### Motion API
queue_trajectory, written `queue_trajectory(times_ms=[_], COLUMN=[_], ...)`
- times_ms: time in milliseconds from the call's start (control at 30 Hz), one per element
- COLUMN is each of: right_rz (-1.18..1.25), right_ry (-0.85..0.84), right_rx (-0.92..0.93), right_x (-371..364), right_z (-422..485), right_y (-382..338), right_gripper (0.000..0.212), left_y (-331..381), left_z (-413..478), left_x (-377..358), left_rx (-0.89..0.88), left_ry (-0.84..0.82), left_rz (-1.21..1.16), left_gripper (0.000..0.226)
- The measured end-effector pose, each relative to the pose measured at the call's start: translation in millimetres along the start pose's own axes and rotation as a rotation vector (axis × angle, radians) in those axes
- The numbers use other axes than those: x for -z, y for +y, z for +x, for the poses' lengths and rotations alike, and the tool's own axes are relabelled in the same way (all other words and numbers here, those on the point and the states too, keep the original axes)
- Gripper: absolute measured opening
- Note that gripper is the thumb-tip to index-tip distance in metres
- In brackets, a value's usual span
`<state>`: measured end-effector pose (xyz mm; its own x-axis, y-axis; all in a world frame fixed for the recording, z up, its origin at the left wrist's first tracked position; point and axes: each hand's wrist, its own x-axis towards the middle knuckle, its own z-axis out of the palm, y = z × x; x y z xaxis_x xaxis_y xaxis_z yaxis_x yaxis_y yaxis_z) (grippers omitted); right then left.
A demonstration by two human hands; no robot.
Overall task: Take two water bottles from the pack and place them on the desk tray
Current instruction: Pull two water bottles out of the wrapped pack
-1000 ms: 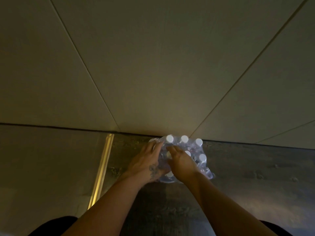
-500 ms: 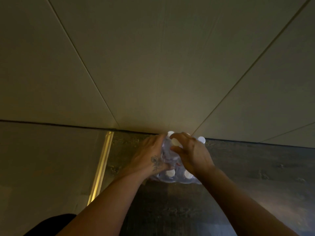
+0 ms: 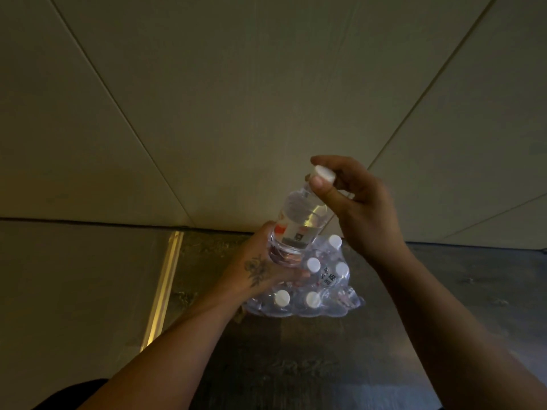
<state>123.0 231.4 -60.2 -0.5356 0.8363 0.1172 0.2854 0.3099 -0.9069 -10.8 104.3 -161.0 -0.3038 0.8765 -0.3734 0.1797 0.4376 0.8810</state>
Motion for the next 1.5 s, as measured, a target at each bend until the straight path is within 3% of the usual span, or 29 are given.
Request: queue_trajectory(times_ms=[100, 200, 267, 367, 467, 567, 733, 833, 1067, 1333, 1500], right_rz=[0.067, 0.013, -0.099, -0.463, -0.781, -0.868, -0.901, -0.855, -0.776, -0.671, -0.656], right_ry=[-0.006, -0.072, -0.106, -0.348, -0.577, -0.629, -0.527, -0.488, -0.367, -0.166, -0.097], right_rx=[0.002, -0.099, -0.193, -0.268, -0.217, -0.198, -0.148, -0.134, -0.02, 0.183, 0.227], right_x=[0.2, 1.6, 0.8, -4.4, -15.6, -28.7, -37.9, -35.7, -6.7, 38.6, 39.6], right_z=[0.8, 0.8, -2.2, -12.4, -24.7, -36.0, -49.4, -53.9, -32.9, -9.0, -7.9], right_y=[0.5, 11.6, 27.9, 55.9, 79.5, 98.7, 125.1, 128.2, 76.9, -18.3, -30.7], right_gripper=[0.03, 0.062, 0.071, 0.052, 0.025, 0.033, 0.031, 0.033, 0.034, 0.029, 0.034], left_y=[-2.5, -5.7, -7.5, -9.3, -8.7, -5.8, -2.2, -0.3, 9.4, 18.9, 34.2], left_z=[1.6, -0.4, -3.0, -4.3, -3.2, -2.0, -0.3, -0.2, -1.5, -12.9, -9.5], left_x=[1.0, 4.8, 8.6, 11.8, 10.4, 9.5, 10.1, 10.7, 11.8, 11.5, 12.6], left_rx=[0.001, -0.002, 0.017, 0.033, 0.044, 0.048, 0.034, 0.04, 0.067, 0.107, 0.113], left_ry=[-0.008, 0.005, 0.027, 0.061, 0.077, 0.088, 0.109, 0.12, 0.116, 0.14, 0.127], left_rz=[-0.013, 0.001, -0.006, -0.007, -0.021, -0.043, -0.058, -0.061, -0.102, -0.2, -0.183], left_gripper=[0.086, 0.078, 0.07, 0.07, 0.075, 0.077, 0.091, 0.088, 0.092, 0.06, 0.088])
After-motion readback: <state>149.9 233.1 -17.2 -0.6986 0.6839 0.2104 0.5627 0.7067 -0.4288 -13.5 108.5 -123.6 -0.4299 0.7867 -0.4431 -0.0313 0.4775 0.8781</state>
